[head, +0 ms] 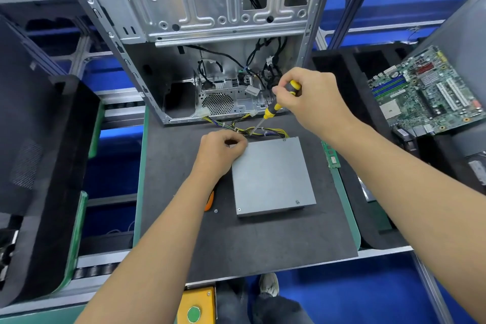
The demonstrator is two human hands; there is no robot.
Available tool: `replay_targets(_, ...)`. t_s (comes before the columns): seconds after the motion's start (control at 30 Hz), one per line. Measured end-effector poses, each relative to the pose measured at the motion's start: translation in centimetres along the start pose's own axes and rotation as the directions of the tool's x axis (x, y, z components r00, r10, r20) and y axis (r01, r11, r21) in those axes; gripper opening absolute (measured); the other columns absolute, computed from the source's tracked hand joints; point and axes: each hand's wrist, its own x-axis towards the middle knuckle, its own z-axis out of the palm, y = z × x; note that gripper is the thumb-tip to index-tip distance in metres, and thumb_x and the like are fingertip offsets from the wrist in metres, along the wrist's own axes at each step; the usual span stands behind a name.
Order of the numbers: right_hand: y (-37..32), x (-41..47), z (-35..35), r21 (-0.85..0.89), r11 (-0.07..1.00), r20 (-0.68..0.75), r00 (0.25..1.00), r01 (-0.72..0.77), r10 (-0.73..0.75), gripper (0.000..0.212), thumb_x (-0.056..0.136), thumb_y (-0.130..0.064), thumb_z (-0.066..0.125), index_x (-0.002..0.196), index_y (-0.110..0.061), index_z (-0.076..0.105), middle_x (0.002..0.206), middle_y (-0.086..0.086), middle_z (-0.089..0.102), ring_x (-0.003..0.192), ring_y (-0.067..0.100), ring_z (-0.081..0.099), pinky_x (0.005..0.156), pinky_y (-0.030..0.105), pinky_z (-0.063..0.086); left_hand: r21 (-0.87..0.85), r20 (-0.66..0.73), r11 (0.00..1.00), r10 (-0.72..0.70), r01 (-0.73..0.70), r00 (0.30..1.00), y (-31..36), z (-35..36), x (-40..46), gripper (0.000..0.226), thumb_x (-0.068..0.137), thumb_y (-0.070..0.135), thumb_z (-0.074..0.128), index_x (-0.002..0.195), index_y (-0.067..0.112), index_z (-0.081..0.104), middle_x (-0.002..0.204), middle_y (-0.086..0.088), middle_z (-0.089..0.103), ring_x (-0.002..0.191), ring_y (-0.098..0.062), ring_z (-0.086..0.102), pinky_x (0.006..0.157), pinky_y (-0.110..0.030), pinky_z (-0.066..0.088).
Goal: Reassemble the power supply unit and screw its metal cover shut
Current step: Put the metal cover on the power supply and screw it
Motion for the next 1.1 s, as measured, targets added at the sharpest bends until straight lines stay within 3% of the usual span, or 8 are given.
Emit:
replay_targets(0.17, 0.1, -0.04, -0.06, 0.0, 1.0, -0.011, 1.0, 0.014, -0.014, 0.017, 0.095, -0.031, 0.063, 0.092, -0.015, 0.068, 0.073, 0.002, 0.063, 0.067, 0.021, 0.058, 0.063, 0.034, 0.05, 0.001, 0.001, 1.0, 0.001, -0.001, 1.0, -0.02, 0.04, -0.08, 0.008, 0.085, 0.011, 0.074, 0.084, 0.018, 0.078, 0.078, 0.018, 0.07, 0.077, 0.011, 0.06, 0.073, -0.003, 0.044)
replay_targets(0.4, 0.3, -0.25, 0.07, 0.01, 1.0, 0.031, 0.999, 0.01, -0.01, 0.013, 0.095, -0.03, 0.062, 0.092, -0.018, 0.067, 0.069, -0.002, 0.061, 0.065, 0.018, 0.057, 0.064, 0.039, 0.054, 0.024, -0.01, 0.999, 0.032, -0.032, 0.999, -0.19, 0.07, -0.2, 0.006, 0.086, 0.012, 0.075, 0.086, 0.017, 0.078, 0.079, 0.021, 0.067, 0.08, 0.014, 0.059, 0.072, 0.0, 0.041)
replay_targets(0.57, 0.27, -0.42, 0.27, 0.025, 0.999, 0.032, 0.999, 0.026, -0.027, 0.016, 0.096, -0.028, 0.063, 0.095, -0.013, 0.068, 0.069, -0.001, 0.061, 0.061, 0.01, 0.053, 0.06, 0.023, 0.048, 0.066, -0.024, 0.995, 0.071, -0.07, 0.997, -0.2, 0.08, -0.27, 0.004, 0.086, 0.014, 0.076, 0.089, 0.014, 0.078, 0.083, 0.012, 0.068, 0.084, -0.003, 0.061, 0.074, -0.001, 0.04)
replay_targets(0.83, 0.21, -0.57, 0.53, 0.011, 0.999, 0.032, 0.999, 0.043, -0.044, 0.017, 0.095, -0.027, 0.064, 0.095, -0.011, 0.068, 0.066, -0.006, 0.059, 0.064, 0.014, 0.057, 0.059, 0.016, 0.044, 0.076, -0.013, 0.995, 0.069, -0.068, 0.997, -0.06, -0.06, -0.29, 0.007, 0.086, 0.018, 0.077, 0.092, 0.017, 0.079, 0.09, 0.006, 0.073, 0.083, -0.005, 0.061, 0.072, -0.002, 0.04)
replay_targets(0.97, 0.03, -0.58, 0.54, 0.005, 0.998, 0.032, 0.997, 0.064, -0.064, 0.016, 0.095, -0.027, 0.064, 0.094, -0.011, 0.069, 0.067, -0.002, 0.061, 0.064, 0.014, 0.057, 0.058, 0.013, 0.042, 0.095, -0.011, 0.992, 0.08, -0.078, 0.997, -0.1, -0.02, -0.34, 0.008, 0.086, 0.018, 0.076, 0.093, 0.016, 0.079, 0.092, 0.005, 0.073, 0.09, -0.013, 0.062, 0.075, -0.008, 0.043)
replay_targets(1.1, -0.15, -0.67, 0.38, 0.012, 0.995, 0.028, 0.995, 0.096, -0.097, 0.013, 0.094, -0.023, 0.066, 0.089, -0.012, 0.068, 0.059, -0.016, 0.052, 0.057, 0.001, 0.051, 0.057, 0.006, 0.036, 0.108, -0.012, 0.991, 0.086, -0.085, 0.996, -0.1, 0.09, -0.36, 0.008, 0.087, 0.019, 0.076, 0.094, 0.016, 0.079, 0.094, 0.003, 0.074, 0.094, -0.017, 0.062, 0.086, -0.032, 0.05)
